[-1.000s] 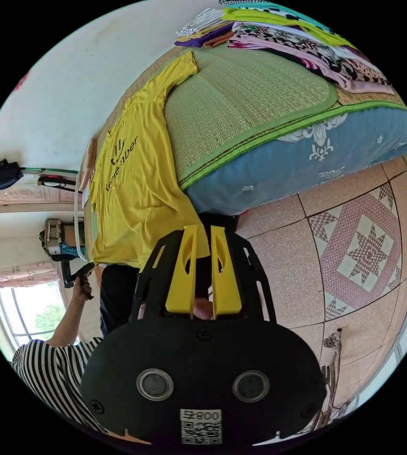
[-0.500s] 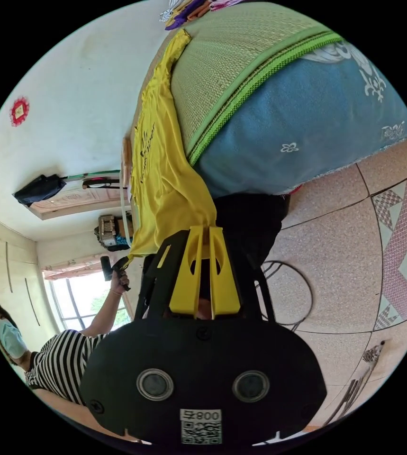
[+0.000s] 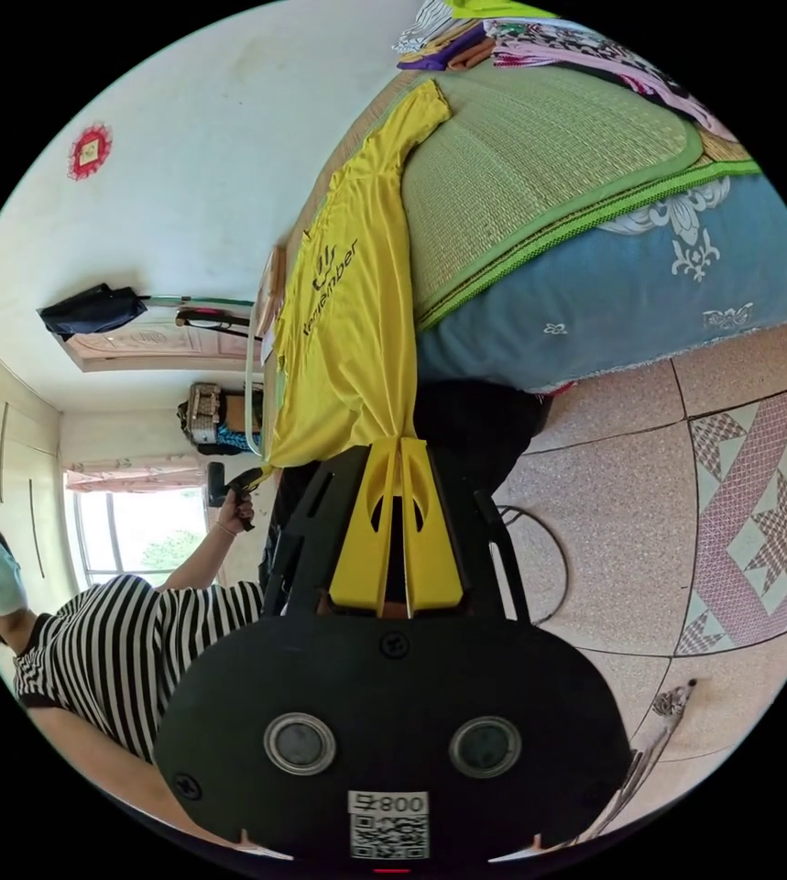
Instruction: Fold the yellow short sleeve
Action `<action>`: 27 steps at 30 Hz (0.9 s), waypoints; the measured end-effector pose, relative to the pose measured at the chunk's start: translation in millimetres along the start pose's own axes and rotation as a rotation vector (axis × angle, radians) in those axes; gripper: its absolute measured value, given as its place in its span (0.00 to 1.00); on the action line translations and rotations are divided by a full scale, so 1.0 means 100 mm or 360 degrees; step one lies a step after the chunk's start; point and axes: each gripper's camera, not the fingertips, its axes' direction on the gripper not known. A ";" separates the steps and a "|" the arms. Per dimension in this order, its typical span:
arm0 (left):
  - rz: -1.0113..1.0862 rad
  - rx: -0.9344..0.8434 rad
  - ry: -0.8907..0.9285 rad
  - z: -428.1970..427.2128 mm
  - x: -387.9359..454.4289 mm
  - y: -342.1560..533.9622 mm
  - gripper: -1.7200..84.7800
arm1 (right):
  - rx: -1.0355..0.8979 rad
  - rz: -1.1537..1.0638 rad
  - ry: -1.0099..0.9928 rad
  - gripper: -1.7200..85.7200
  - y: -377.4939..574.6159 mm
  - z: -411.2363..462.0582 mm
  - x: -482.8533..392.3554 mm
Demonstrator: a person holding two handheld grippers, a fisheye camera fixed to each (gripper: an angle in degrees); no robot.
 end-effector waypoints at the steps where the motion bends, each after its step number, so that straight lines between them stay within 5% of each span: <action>1: -0.0001 -0.0014 -0.0009 0.00 0.04 -0.02 0.04 | 0.0006 -0.0002 -0.0003 0.02 -0.01 0.00 -0.01; 18: -0.0204 0.0072 -0.0051 -0.39 0.64 -0.46 0.03 | 0.0200 0.0308 -0.0011 0.02 -0.23 -0.06 0.24; 27: -0.0106 0.0244 -0.0043 -0.64 1.51 -1.19 0.03 | 0.0357 0.0088 0.0187 0.04 -1.05 0.09 -0.45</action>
